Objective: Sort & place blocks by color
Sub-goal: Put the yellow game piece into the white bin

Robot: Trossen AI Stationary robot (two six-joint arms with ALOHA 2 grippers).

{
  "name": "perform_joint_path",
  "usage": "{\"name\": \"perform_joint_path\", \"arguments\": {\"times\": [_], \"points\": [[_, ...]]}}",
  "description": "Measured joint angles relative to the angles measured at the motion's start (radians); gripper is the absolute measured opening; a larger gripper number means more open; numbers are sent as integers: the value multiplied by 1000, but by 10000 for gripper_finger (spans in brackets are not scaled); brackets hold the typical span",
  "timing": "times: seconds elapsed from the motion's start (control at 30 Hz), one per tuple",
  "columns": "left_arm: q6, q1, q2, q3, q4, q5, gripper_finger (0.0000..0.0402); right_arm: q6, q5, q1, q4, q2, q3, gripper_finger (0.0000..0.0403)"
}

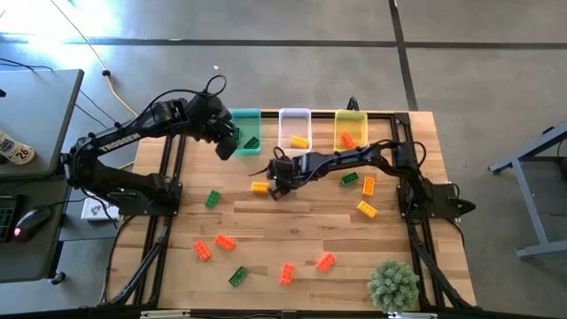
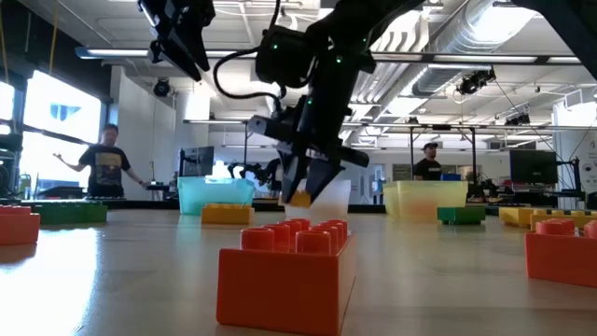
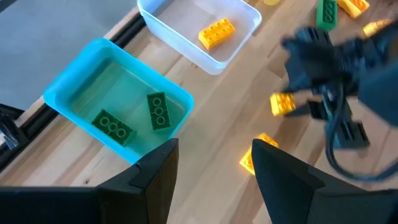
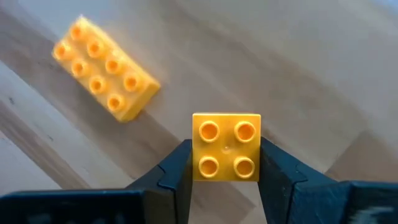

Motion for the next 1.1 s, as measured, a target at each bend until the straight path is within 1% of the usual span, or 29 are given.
{"name": "perform_joint_path", "arguments": {"times": [0.17, 0.33, 0.47, 0.6, 0.7, 0.87, 1.0, 1.1], "points": [[0, -38, 0, -1, -17, 0, 193, -55, 14, -11, 6, -57, 0, 116], [-11, -73, 0, -34, -23, 0, 193, -130, 39, -43, 8, -119, 0, 116], [-58, -93, 0, -63, -31, 0, 193, -204, 55, -92, 8, -161, 0, 116], [-121, -117, 0, -100, -31, 0, 193, -282, 55, -164, 21, -177, 2, 116], [-172, -134, 0, -124, -35, 0, 193, -330, 29, -221, 22, -176, 2, 116], [-278, -163, 0, -159, -39, 0, 193, -399, 21, -300, 26, -175, 2, 116], [-359, -173, 0, -197, -43, -1, 193, -444, -63, -365, 29, -167, 2, 116], [-428, -181, 0, -220, -44, -1, 193, -462, -77, -400, 29, -159, 2, 116]]}}
